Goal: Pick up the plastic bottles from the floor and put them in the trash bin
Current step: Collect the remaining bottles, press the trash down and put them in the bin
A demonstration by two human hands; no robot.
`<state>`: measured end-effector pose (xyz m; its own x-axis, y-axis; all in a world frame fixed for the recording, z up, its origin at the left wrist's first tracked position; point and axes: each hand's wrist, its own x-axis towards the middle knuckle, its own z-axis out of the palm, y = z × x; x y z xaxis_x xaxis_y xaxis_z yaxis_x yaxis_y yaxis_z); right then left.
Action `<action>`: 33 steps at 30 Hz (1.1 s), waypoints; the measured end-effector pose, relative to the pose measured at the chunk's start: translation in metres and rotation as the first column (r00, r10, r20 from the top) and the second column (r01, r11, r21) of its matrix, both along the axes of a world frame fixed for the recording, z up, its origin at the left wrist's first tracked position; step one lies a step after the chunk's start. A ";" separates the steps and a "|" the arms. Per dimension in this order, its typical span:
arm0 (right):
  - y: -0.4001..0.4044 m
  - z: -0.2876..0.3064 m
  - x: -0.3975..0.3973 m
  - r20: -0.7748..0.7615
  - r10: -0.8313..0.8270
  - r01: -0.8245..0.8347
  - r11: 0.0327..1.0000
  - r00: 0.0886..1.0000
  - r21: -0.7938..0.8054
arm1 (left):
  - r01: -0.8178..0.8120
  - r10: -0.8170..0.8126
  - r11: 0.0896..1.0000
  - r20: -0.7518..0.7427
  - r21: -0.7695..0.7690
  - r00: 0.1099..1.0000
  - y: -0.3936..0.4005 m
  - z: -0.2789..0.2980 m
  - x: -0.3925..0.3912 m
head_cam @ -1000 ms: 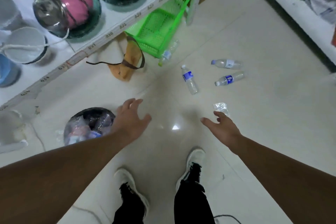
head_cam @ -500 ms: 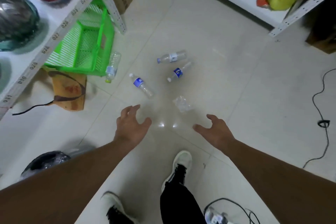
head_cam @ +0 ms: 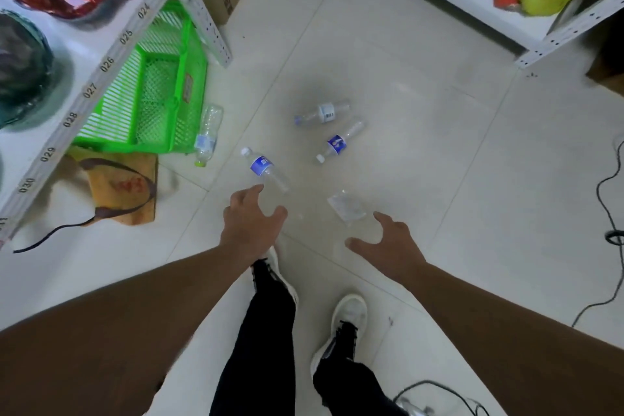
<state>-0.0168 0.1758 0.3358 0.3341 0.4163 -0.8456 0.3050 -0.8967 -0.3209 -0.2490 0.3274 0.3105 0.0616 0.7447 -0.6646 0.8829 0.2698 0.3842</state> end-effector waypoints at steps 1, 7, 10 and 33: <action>0.007 -0.008 -0.004 0.004 0.005 -0.005 1.000 1.000 -0.009 | -0.019 0.019 1.000 -0.006 -0.004 1.000 0.010 -0.009 -0.001; 0.048 -0.108 -0.025 0.068 -0.020 0.023 0.999 0.997 -0.037 | -0.115 0.112 0.993 -0.084 -0.030 0.990 0.059 -0.104 -0.012; 0.051 -0.175 -0.036 0.117 -0.017 0.025 0.997 0.993 -0.073 | -0.146 0.142 0.988 -0.094 -0.043 0.985 0.070 -0.163 -0.003; 0.139 -0.251 0.070 0.497 0.255 -0.421 0.871 0.830 0.255 | -0.303 0.306 0.933 0.017 0.196 0.952 0.108 -0.227 0.071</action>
<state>0.0533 0.3144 0.0851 0.4125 0.8034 -0.4294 0.7481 -0.5677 -0.3435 -0.1779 0.4353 0.0834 -0.1961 0.8408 -0.5045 0.7757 0.4478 0.4447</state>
